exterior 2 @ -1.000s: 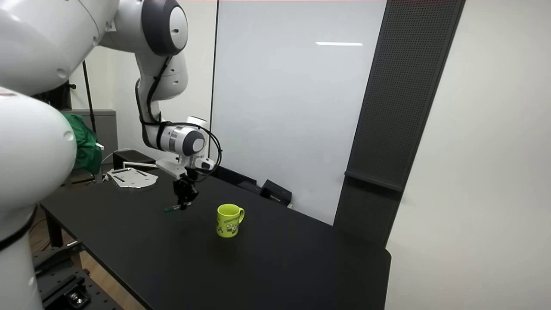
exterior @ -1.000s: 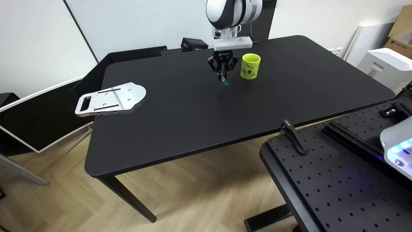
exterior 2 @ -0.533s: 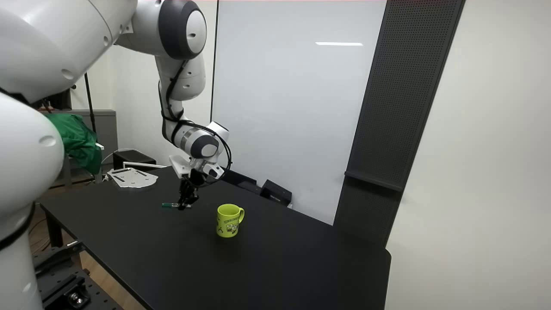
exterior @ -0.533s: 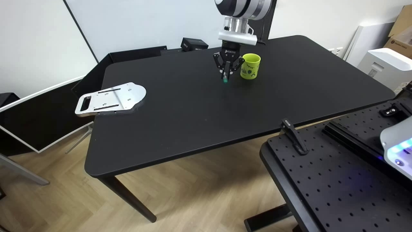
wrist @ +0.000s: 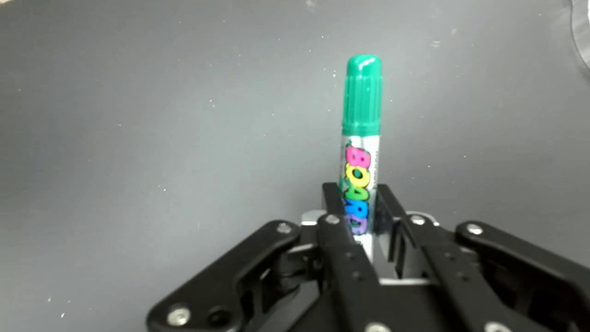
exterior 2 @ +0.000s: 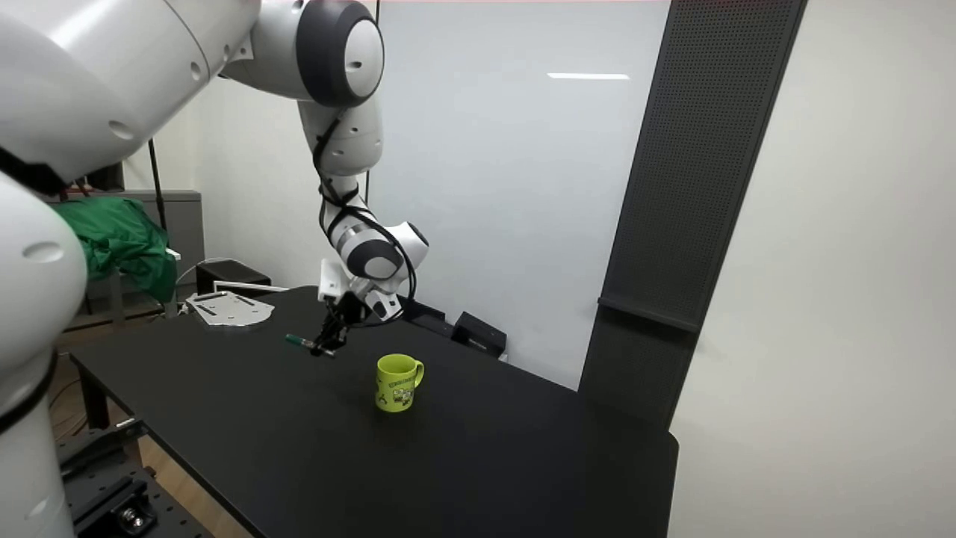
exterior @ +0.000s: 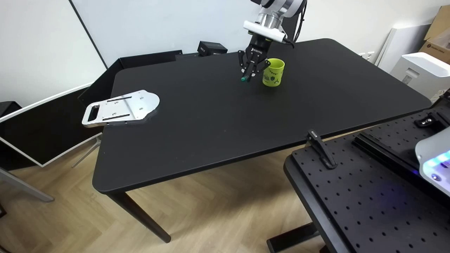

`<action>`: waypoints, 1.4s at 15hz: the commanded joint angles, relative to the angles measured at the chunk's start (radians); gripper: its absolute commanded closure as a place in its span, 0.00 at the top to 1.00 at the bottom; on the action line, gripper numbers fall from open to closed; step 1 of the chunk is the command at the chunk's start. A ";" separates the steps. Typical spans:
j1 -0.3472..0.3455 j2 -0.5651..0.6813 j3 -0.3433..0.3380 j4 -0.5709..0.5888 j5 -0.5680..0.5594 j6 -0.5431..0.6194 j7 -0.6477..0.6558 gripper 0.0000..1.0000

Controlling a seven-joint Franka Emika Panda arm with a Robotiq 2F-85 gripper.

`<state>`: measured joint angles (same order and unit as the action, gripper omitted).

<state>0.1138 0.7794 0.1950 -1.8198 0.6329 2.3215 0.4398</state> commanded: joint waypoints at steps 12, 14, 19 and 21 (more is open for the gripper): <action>-0.106 -0.037 -0.024 -0.004 0.271 -0.163 -0.065 0.05; -0.112 -0.042 -0.033 -0.009 0.294 -0.175 -0.076 0.05; -0.132 -0.053 -0.057 -0.021 0.359 -0.198 -0.106 0.05; -0.139 -0.057 -0.068 -0.026 0.380 -0.203 -0.118 0.05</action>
<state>-0.0126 0.7595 0.1421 -1.8091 0.9318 2.1398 0.3540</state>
